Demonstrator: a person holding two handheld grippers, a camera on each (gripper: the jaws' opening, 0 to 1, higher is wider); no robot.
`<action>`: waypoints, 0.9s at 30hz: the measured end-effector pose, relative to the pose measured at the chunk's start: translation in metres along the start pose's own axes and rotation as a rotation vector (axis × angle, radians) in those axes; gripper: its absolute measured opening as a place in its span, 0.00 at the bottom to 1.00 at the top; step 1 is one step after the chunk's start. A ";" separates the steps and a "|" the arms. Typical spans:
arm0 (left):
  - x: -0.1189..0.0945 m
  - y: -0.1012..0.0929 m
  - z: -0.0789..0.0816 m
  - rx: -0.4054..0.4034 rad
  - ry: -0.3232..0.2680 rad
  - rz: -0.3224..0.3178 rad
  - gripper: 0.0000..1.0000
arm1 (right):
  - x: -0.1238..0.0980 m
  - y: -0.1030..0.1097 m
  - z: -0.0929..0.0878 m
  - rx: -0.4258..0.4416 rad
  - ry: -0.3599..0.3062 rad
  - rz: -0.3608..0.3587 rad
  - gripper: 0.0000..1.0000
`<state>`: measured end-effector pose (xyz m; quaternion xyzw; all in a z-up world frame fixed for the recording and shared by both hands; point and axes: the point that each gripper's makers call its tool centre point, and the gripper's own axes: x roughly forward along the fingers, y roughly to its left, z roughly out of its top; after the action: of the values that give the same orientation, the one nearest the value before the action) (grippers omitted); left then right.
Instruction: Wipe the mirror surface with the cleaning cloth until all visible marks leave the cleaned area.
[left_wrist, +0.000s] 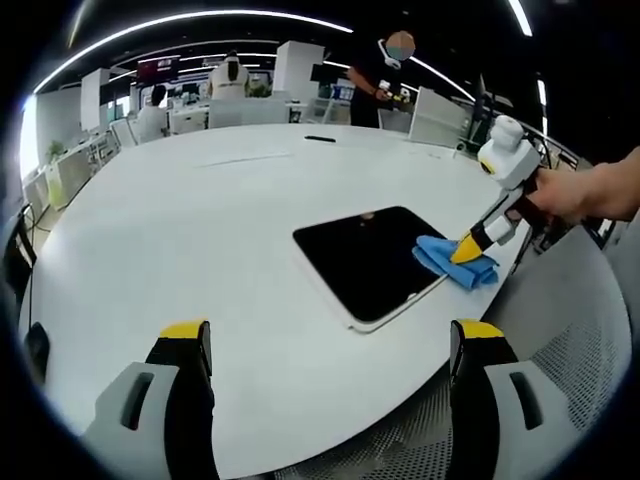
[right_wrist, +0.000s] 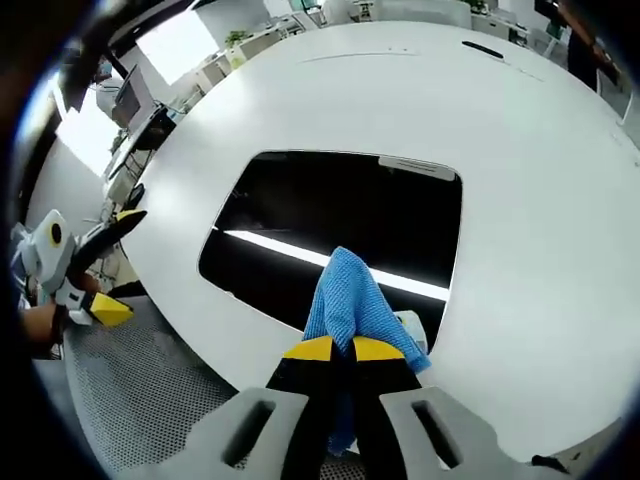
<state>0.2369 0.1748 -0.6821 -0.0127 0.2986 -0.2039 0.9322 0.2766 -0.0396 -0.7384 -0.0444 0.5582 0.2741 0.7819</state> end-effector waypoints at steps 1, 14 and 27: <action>0.000 0.000 0.000 0.000 0.000 -0.001 0.99 | 0.000 -0.001 0.000 -0.003 0.001 -0.005 0.00; 0.002 0.003 -0.001 -0.004 -0.005 0.004 0.99 | -0.004 -0.010 -0.002 0.006 0.000 -0.014 0.00; 0.001 0.004 0.000 -0.007 -0.011 0.008 0.99 | -0.008 -0.018 -0.005 0.012 0.003 -0.019 0.00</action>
<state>0.2391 0.1778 -0.6837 -0.0161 0.2942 -0.1991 0.9346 0.2790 -0.0598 -0.7369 -0.0454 0.5605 0.2634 0.7839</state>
